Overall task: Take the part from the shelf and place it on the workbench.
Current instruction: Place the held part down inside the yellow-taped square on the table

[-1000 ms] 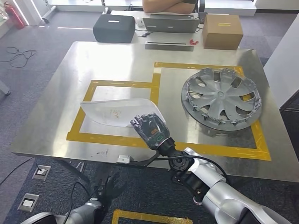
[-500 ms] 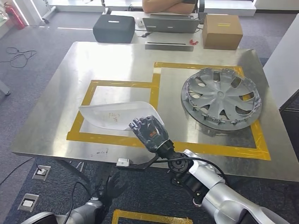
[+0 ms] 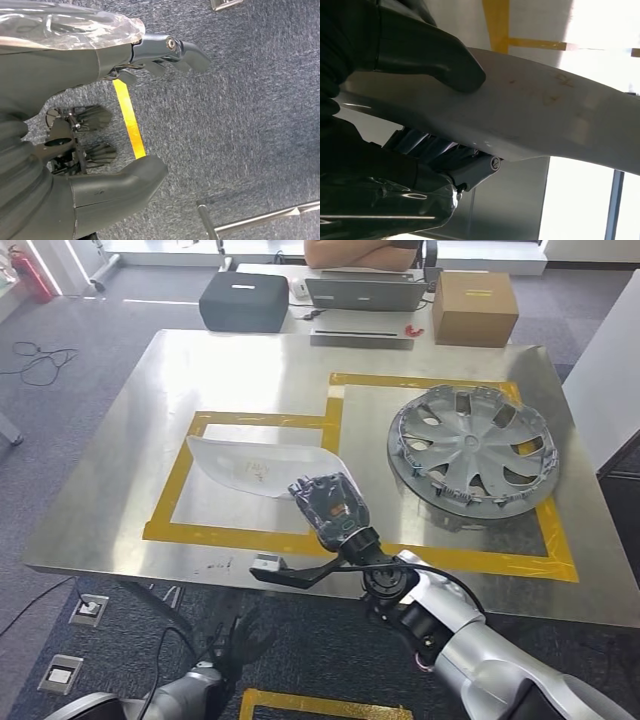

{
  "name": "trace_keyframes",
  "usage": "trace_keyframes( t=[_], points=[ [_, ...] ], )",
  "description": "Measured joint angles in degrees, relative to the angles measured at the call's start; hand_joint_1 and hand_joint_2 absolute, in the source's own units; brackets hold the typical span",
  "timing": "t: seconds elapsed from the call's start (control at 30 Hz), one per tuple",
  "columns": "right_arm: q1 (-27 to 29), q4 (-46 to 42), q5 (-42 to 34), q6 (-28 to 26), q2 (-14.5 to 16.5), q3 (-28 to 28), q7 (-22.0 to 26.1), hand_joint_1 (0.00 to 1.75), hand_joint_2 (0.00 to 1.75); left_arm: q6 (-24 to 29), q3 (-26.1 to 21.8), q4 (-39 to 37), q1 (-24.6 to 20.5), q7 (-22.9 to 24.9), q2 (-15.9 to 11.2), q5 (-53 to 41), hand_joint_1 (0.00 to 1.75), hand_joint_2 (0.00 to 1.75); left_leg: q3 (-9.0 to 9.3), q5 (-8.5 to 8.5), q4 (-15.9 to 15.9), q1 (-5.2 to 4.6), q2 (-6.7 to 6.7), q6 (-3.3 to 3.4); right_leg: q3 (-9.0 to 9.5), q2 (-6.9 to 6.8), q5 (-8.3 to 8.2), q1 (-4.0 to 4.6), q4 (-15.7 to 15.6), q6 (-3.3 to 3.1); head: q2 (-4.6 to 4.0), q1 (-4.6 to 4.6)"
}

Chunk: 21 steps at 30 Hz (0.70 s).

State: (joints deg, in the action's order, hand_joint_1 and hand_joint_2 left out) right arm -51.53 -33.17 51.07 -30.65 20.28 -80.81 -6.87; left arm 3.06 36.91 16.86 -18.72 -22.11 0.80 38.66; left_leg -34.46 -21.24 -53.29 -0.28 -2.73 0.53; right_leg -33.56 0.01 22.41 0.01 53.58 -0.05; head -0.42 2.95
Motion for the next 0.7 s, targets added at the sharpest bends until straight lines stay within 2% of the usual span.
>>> trace_keyframes(
  t=[0.1,0.23,0.37,0.5,0.7],
  points=[
    [-1.4,0.2,-0.7,-0.4,0.0,0.2,-1.2,1.75,1.75,0.0,0.6,-0.1,-0.1,0.2,0.2,-0.1,0.00,1.75,-0.01,0.03,0.0,0.00,0.00,-0.01,0.00,0.00,-0.03,0.00,0.0,-0.01,0.00,-0.01],
    [-3.1,0.7,0.5,-0.7,0.0,0.2,-3.9,0.00,0.00,0.0,1.4,-0.1,-0.3,0.3,0.4,-0.1,0.00,1.75,-0.02,0.06,0.0,0.00,0.01,-0.03,-0.02,0.01,-0.07,0.00,0.0,-0.04,0.00,0.00],
    [-4.4,1.4,0.9,-0.8,0.0,0.5,-5.1,0.00,0.00,0.1,2.2,-0.1,-0.4,0.3,0.6,-0.3,0.00,1.75,-0.02,0.06,0.0,0.00,0.04,-0.03,-0.04,0.04,-0.11,0.00,0.0,-0.04,0.00,0.00],
    [-5.7,1.9,0.8,-1.3,0.0,1.0,-5.0,0.00,0.00,0.1,3.1,-0.1,-0.5,0.2,0.7,-0.5,0.00,0.00,-0.03,0.06,0.0,0.00,0.08,-0.04,-0.04,0.08,-0.12,0.00,0.0,-0.03,0.00,0.01],
    [-6.0,2.4,0.8,-1.3,0.0,1.2,-4.7,0.00,0.00,0.2,4.0,-0.2,-0.7,-0.1,0.8,-0.5,0.00,0.00,-0.03,0.06,0.0,0.00,0.13,-0.04,-0.05,0.13,-0.13,0.00,0.0,-0.04,0.00,0.01]
  ],
)
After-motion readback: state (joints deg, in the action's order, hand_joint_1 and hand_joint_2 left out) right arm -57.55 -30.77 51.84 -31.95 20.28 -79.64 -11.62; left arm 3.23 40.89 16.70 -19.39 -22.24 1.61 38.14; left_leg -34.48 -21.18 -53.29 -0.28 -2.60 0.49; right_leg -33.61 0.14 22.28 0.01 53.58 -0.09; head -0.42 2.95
